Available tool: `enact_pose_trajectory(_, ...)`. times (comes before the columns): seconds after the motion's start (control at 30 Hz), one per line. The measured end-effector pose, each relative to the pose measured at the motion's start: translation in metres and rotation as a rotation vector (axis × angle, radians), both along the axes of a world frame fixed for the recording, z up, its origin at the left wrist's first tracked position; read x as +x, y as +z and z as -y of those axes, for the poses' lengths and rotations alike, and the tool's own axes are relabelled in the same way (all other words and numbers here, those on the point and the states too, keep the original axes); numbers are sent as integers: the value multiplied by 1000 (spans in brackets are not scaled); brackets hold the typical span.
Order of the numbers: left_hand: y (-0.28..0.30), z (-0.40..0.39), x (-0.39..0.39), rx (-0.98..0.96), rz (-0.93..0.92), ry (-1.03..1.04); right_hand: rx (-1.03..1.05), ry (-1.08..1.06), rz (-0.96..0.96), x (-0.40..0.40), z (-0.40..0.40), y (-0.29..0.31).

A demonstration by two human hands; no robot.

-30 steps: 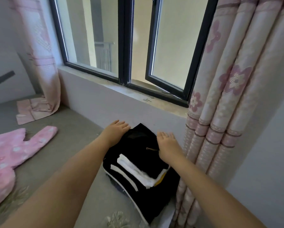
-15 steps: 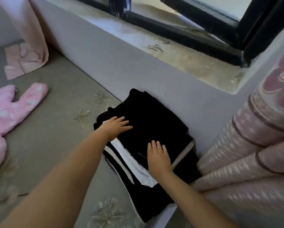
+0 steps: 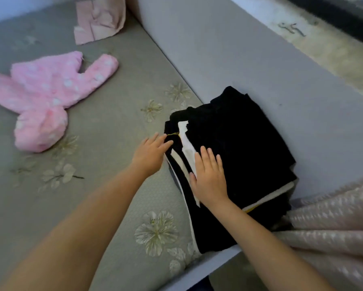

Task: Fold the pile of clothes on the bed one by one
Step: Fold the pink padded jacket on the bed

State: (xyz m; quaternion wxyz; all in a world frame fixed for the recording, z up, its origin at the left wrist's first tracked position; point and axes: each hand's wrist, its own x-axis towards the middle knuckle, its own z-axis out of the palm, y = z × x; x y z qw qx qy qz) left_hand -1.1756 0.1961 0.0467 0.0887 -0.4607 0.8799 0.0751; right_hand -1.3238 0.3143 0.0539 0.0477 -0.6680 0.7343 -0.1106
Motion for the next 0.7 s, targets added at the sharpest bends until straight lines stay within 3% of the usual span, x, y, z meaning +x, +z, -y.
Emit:
enact_pose_trajectory(0.1,8,-8,85,-41,-8,222,62,198,67,57,34,5)
enact_pose_trajectory(0.4,2,-62,365,-136,-38,822,92,627,-70,278,109,-19)
enact_pose_trajectory(0.7,-106,-50,535,27,-40,959,160,590,-162,447,174,-95)
